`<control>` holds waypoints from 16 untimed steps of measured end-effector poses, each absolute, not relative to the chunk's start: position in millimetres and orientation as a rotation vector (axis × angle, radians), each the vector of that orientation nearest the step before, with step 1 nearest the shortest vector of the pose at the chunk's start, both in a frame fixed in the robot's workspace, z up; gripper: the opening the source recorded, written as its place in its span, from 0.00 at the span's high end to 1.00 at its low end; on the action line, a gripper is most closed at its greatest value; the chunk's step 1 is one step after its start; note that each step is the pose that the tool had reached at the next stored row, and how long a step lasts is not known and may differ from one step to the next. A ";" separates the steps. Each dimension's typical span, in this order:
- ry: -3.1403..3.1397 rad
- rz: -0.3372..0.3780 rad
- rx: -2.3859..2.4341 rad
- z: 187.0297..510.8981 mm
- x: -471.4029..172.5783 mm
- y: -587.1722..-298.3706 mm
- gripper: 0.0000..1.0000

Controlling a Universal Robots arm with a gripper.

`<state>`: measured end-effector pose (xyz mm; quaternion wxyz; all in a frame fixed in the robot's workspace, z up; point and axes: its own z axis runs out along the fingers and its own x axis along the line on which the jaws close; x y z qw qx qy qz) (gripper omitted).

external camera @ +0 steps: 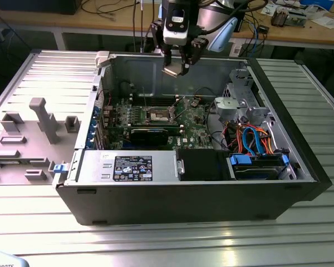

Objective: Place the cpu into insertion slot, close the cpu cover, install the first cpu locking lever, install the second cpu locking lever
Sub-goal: 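Place the cpu into insertion slot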

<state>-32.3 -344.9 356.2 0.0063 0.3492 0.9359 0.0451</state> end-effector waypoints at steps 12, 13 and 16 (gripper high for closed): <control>2.875 0.139 1.219 353.2 -36.3 -345.0 0.46; 2.865 0.139 1.244 352.1 -36.3 -345.0 0.46; 2.827 0.135 1.330 348.2 -36.3 -345.0 0.46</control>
